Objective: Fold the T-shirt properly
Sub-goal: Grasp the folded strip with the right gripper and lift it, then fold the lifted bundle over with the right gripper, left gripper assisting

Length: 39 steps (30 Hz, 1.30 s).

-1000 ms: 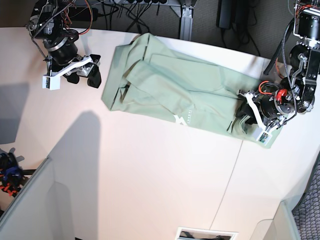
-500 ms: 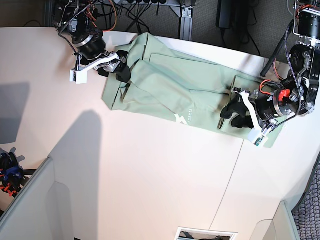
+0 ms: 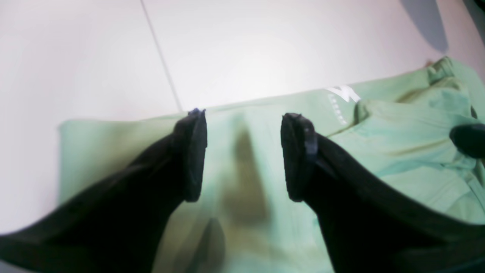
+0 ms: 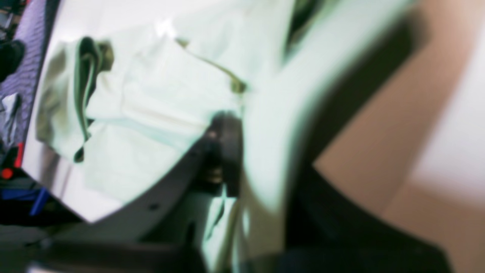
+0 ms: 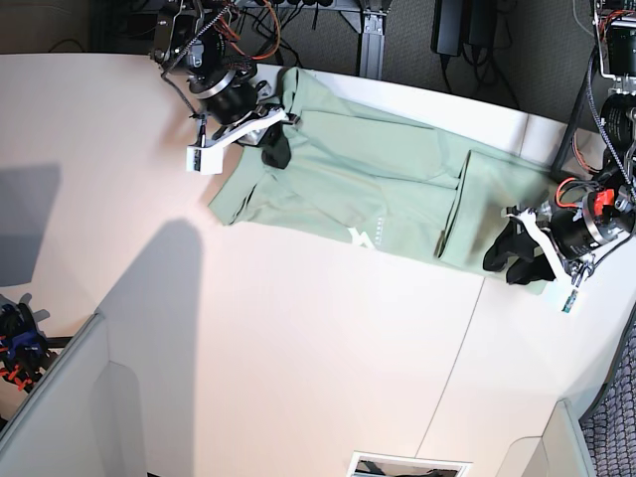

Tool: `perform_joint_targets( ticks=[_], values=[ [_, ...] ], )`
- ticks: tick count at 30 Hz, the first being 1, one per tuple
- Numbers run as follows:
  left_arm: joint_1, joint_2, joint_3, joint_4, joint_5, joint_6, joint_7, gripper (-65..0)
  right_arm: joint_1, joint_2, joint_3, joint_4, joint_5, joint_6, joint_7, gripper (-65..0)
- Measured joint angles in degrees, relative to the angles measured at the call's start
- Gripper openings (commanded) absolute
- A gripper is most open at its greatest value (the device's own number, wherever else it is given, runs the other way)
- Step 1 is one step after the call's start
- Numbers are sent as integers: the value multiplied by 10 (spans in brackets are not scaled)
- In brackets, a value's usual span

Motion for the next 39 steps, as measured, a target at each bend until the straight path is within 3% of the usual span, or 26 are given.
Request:
perform_joint_targets(
  ticks=[6, 12, 16, 19, 21, 23, 28, 31, 35, 39],
  values=[
    [0, -18, -23, 0, -21, 0, 1, -303, 9, 18, 3, 0, -54, 0, 19, -650],
    [21, -42, -26, 0, -42, -5, 11, -304, 20, 96, 101, 0, -67, 2, 13, -650],
    [43, -41, -26, 0, -51, -12, 13, -304, 17, 148, 176, -1, -38, 2, 7, -650],
    [58, -41, -26, 0, -56, -17, 11, -303, 21, 178, 194, 0, 4, 1, 7, -650],
    [66, -41, -26, 0, -56, -18, 13, -303, 26, 186, 194, 12, 29, 1, -31, -650],
    [72, -41, -26, 0, -56, -19, 12, -304, 38, 179, 187, 40, 56, 1, -62, -650],
    [99, -41, -26, 0, -54, -21, 11, -304, 58, 126, 93, 143, 50, 4, -58, -650],
    [125, -41, -26, 0, -45, -22, 15, -303, 62, 67, -6, 159, 6, 4, -63, -650],
    [142, -41, -26, -6, -49, -22, 8, -303, 63, -17, -143, 152, -112, 4, -44, -650],
    [165, -32, -25, -8, -54, -22, 10, -303, 65, -49, -223, 119, -206, 9, 14, -650]
  ],
)
